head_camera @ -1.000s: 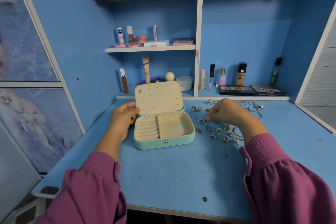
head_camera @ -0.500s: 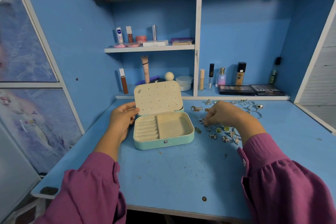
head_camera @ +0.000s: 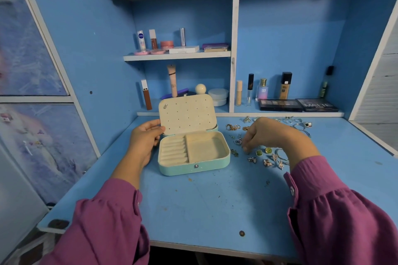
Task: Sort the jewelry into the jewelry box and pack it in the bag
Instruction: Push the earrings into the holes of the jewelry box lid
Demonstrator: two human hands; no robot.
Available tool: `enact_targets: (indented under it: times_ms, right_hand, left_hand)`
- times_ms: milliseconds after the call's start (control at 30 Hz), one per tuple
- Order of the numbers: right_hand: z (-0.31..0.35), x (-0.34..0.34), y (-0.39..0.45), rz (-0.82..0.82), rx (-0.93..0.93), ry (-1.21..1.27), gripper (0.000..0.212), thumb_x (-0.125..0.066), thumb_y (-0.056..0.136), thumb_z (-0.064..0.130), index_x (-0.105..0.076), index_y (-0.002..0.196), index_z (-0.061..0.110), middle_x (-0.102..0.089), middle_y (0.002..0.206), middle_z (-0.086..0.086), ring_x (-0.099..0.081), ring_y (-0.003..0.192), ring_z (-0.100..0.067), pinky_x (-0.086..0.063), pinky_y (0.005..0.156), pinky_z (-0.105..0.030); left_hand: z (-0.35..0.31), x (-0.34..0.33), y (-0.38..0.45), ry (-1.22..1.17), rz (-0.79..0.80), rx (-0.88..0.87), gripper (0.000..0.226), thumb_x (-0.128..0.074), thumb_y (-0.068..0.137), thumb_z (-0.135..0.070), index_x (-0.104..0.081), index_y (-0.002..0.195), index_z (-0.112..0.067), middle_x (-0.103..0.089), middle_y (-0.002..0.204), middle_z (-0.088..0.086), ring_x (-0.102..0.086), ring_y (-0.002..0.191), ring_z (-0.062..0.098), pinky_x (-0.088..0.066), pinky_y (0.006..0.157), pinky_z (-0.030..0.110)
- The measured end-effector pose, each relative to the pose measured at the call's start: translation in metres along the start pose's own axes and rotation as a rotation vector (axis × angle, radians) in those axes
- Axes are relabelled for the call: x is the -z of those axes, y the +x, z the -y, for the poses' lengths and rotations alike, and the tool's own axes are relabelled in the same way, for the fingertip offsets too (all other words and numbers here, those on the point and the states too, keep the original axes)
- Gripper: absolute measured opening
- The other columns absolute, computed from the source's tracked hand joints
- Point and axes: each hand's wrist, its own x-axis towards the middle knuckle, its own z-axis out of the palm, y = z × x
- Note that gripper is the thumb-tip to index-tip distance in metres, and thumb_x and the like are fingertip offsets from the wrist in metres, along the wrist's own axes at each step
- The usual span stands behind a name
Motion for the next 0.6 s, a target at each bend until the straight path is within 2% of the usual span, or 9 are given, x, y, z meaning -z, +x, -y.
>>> enact_targets:
  times_ms: [200,267,300,367,400,433,500,533,600]
  right_hand:
    - [-0.0003,-0.0029,0.0015,0.025,0.009,-0.071,0.004,-0.077,0.075,0.022,-0.078,0.077,0.025,-0.073,0.089,0.004,-0.066,0.09,-0.019,-0.054,0.086,-0.041]
    - [-0.0003,-0.0022,0.0018,-0.004,0.032,-0.056,0.009,-0.07,0.081,0.02,-0.076,0.076,0.022,-0.072,0.093,0.003,-0.065,0.09,-0.018,-0.053,0.084,-0.037]
    - [-0.0003,-0.002,0.0021,-0.037,0.043,-0.036,0.013,-0.065,0.085,0.016,-0.075,0.078,0.019,-0.072,0.095,0.003,-0.064,0.087,-0.015,-0.052,0.079,-0.031]
    - [0.0013,-0.0014,0.002,-0.132,0.058,0.024,0.019,-0.054,0.091,0.007,-0.071,0.084,0.012,-0.069,0.088,0.002,-0.059,0.071,-0.009,-0.045,0.059,-0.017]
    - [0.0021,-0.0008,0.0022,-0.191,0.06,0.067,0.021,-0.051,0.092,0.004,-0.069,0.083,0.009,-0.067,0.082,0.0,-0.055,0.063,-0.008,-0.042,0.05,-0.014]
    - [0.0023,-0.0004,0.003,-0.25,0.068,0.122,0.022,-0.05,0.092,0.001,-0.067,0.081,0.009,-0.066,0.078,-0.002,-0.054,0.06,-0.009,-0.043,0.049,-0.014]
    - [0.0016,0.0004,0.0053,-0.348,0.099,0.25,0.021,-0.054,0.091,0.0,-0.067,0.079,0.011,-0.068,0.079,-0.006,-0.061,0.068,-0.015,-0.054,0.064,-0.026]
    - [0.0017,0.0009,0.0056,-0.373,0.106,0.298,0.017,-0.058,0.09,0.002,-0.067,0.081,0.013,-0.07,0.081,-0.007,-0.063,0.074,-0.017,-0.055,0.072,-0.031]
    - [0.0039,0.0004,0.0057,-0.388,0.116,0.354,0.011,-0.062,0.089,0.007,-0.068,0.087,0.016,-0.07,0.084,-0.007,-0.065,0.08,-0.019,-0.053,0.074,-0.029]
  left_hand:
    - [0.0005,-0.0002,0.0014,-0.003,0.008,-0.004,0.029,-0.061,0.086,0.002,-0.065,0.113,-0.007,-0.068,0.084,0.003,-0.041,0.051,0.006,-0.036,0.048,0.018]
    - [0.0001,-0.0004,0.0013,-0.007,0.005,-0.003,0.028,-0.061,0.086,0.002,-0.065,0.112,-0.007,-0.067,0.082,0.003,-0.04,0.051,0.006,-0.036,0.048,0.018]
    - [-0.0001,-0.0006,0.0009,-0.008,0.005,-0.002,0.028,-0.061,0.086,0.002,-0.065,0.112,-0.007,-0.066,0.08,0.002,-0.04,0.051,0.007,-0.036,0.048,0.018]
    - [0.0003,-0.001,0.0007,-0.009,0.006,-0.003,0.027,-0.061,0.086,0.002,-0.065,0.111,-0.008,-0.066,0.079,0.001,-0.04,0.051,0.007,-0.036,0.047,0.018]
    - [0.0003,-0.0009,0.0006,-0.01,0.004,-0.003,0.027,-0.061,0.086,0.002,-0.065,0.111,-0.008,-0.066,0.078,0.001,-0.04,0.05,0.007,-0.036,0.047,0.018]
    - [0.0003,-0.0009,0.0007,-0.012,0.001,-0.002,0.027,-0.061,0.086,0.002,-0.065,0.111,-0.007,-0.065,0.076,0.001,-0.039,0.05,0.007,-0.035,0.046,0.018]
    - [0.0004,-0.0006,0.0014,-0.015,-0.004,0.0,0.028,-0.061,0.086,0.002,-0.066,0.112,-0.007,-0.064,0.072,0.0,-0.039,0.05,0.008,-0.036,0.044,0.016]
    - [0.0003,-0.0007,0.0015,-0.013,-0.006,0.001,0.027,-0.061,0.086,0.001,-0.065,0.112,-0.007,-0.063,0.069,-0.001,-0.039,0.05,0.008,-0.035,0.043,0.016]
    - [-0.0002,-0.0008,0.0007,-0.019,-0.004,0.001,0.027,-0.061,0.086,0.001,-0.065,0.112,-0.008,-0.06,0.065,-0.003,-0.038,0.049,0.008,-0.035,0.041,0.015]
